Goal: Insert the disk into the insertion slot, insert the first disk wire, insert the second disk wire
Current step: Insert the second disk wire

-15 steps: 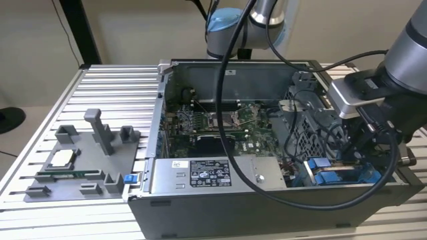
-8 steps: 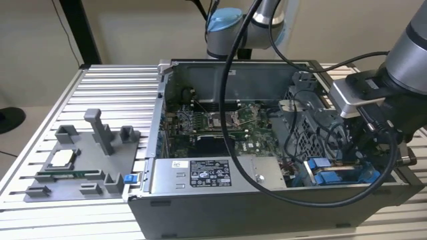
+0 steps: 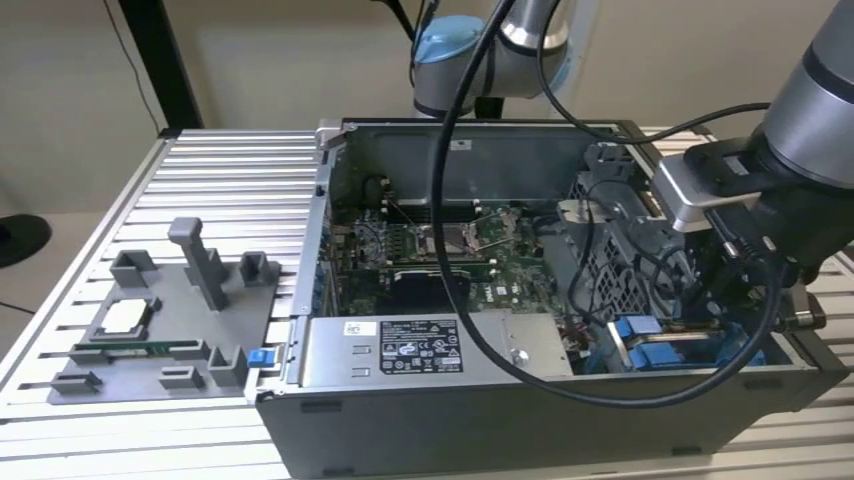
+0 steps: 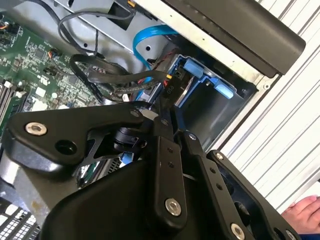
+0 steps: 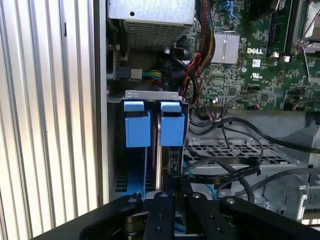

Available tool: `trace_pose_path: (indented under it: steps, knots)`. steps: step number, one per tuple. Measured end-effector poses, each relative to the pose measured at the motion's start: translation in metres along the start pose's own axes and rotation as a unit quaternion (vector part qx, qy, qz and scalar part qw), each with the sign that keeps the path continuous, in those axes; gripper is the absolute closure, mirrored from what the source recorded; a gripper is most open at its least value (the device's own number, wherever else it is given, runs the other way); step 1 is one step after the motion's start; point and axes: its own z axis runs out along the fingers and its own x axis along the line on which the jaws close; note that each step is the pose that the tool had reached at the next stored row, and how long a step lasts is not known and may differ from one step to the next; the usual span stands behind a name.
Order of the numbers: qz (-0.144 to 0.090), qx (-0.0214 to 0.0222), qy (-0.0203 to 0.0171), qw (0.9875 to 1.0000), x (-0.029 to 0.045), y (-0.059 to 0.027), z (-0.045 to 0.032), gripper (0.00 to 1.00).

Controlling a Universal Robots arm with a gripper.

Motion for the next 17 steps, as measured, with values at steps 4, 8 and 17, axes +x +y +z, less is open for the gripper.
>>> trace_pose_path:
  steps: [4,8,17]
  knots:
    - [0.000,0.0008,0.0001,1.0000,0.0004,0.0001,0.0030,1.00]
    - [0.000,0.0017,0.0001,1.0000,-0.0001,0.0003,0.0053,1.00]
    - [0.000,0.0036,0.0001,1.0000,-0.0020,0.0000,0.0088,1.00]
